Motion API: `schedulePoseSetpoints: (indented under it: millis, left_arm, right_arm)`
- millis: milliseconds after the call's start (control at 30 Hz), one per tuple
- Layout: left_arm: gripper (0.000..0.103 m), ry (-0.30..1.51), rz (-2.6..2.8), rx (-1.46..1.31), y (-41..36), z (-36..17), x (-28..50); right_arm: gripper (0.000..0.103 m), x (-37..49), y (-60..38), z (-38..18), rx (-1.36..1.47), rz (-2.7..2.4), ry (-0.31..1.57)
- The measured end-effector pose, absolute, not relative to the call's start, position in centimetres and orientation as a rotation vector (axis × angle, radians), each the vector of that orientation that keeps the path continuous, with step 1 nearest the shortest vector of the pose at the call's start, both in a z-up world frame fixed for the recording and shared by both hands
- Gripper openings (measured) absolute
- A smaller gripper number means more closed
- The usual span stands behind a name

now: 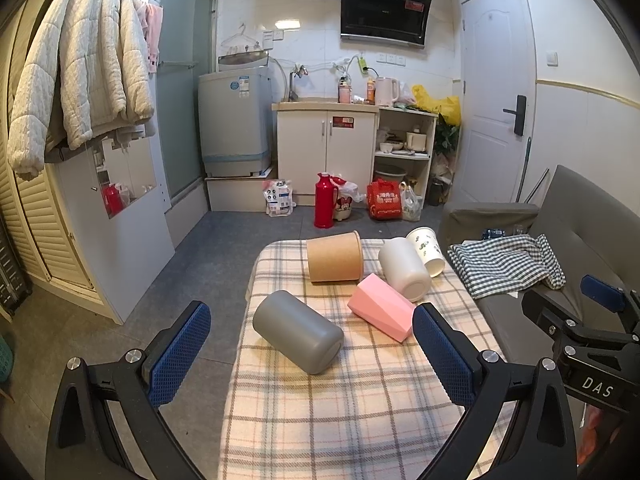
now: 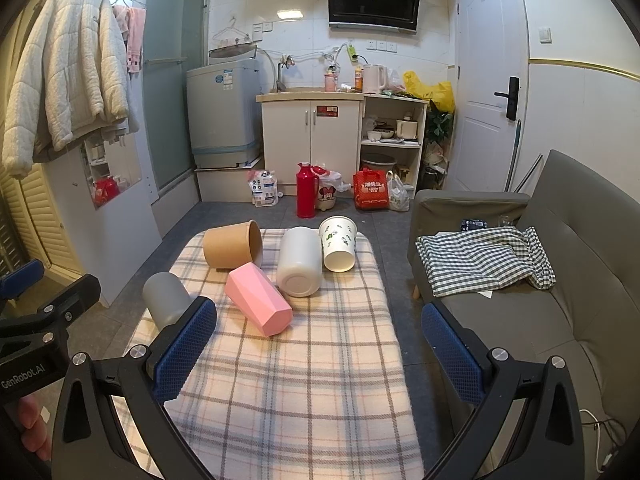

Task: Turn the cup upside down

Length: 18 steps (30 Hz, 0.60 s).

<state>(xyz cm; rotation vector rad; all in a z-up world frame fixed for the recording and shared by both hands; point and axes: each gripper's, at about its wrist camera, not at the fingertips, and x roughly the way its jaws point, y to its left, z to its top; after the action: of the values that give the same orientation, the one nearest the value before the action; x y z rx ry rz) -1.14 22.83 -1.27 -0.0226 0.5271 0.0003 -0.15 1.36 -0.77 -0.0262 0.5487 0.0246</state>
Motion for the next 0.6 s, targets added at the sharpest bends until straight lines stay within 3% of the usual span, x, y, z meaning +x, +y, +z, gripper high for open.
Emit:
schedulePoseSetpoints:
  millis: [600]
  left_arm:
    - [0.103,0.533,-0.001,-0.034,23.01,-1.18,-0.95]
  right_arm:
    - [0.103,-0.13,1.29,-0.73,-0.023,0.026,0.549]
